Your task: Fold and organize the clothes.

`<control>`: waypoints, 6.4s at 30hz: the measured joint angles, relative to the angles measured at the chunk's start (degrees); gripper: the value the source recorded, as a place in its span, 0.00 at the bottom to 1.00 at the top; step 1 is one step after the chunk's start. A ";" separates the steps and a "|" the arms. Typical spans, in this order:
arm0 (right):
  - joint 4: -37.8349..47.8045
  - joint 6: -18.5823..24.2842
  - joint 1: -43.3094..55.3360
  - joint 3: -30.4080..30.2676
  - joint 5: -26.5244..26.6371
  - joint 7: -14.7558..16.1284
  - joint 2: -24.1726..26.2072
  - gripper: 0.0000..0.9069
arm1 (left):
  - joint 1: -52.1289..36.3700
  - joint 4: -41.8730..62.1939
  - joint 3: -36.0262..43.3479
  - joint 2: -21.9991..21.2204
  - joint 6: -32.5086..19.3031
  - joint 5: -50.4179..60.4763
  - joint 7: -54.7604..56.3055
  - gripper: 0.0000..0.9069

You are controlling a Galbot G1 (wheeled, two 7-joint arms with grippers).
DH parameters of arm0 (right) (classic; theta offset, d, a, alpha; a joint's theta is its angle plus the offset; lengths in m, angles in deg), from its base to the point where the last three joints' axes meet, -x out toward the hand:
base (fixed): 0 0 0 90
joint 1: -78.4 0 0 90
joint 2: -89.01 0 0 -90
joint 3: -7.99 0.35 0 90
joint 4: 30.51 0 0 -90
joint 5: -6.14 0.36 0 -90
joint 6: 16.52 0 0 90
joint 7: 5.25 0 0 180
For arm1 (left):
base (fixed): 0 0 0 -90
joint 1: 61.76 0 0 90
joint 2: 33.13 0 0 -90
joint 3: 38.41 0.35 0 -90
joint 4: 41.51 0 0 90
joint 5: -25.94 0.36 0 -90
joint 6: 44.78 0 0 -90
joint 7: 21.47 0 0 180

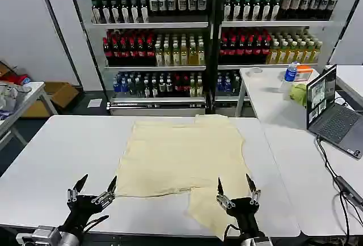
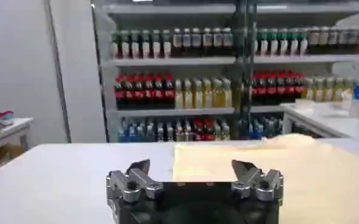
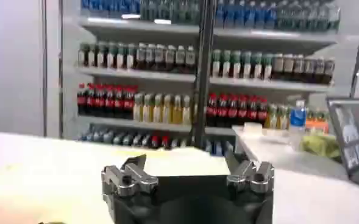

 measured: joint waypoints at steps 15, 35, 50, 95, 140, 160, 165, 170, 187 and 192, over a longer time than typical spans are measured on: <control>0.35 -7.43 -3.17 -0.89 3.37 -3.38 1.45 1.00 | -4.24 6.22 1.97 5.14 7.16 -0.10 0.88 1.00; 3.72 -13.80 -0.82 -3.80 4.38 -8.04 -0.67 1.00 | -12.09 18.00 8.00 8.03 9.32 -2.99 2.38 1.00; 5.38 -14.59 0.24 -5.52 7.06 -8.80 -1.24 0.00 | -15.28 21.92 9.95 7.79 8.96 -5.27 3.38 0.01; -8.86 -8.05 -7.52 3.04 7.34 -4.19 3.73 0.00 | -3.10 4.89 2.71 8.72 4.91 -8.97 1.98 0.01; 17.62 -11.27 27.24 -3.48 10.15 -2.48 3.60 1.00 | -27.10 27.36 17.10 14.40 3.09 -8.55 2.69 1.00; 15.40 -12.05 22.60 0.99 11.44 -3.36 3.34 1.00 | -22.79 25.95 14.59 11.22 2.50 -8.27 4.34 1.00; 15.29 -14.22 21.91 2.31 14.86 -4.68 3.19 1.00 | -22.70 26.36 14.81 10.96 2.93 -9.24 4.57 0.97; 15.51 -16.81 21.79 2.51 18.90 -6.03 3.09 0.88 | -23.23 27.02 15.32 10.95 2.86 -9.69 4.56 0.01; 16.16 -19.27 21.30 2.25 25.03 -7.14 3.22 0.00 | -23.92 28.68 16.34 10.65 2.58 -10.46 4.07 0.01; 15.35 -19.64 20.55 2.59 25.35 -6.98 3.57 0.00 | -23.82 28.87 16.18 10.35 2.33 -10.66 4.02 0.01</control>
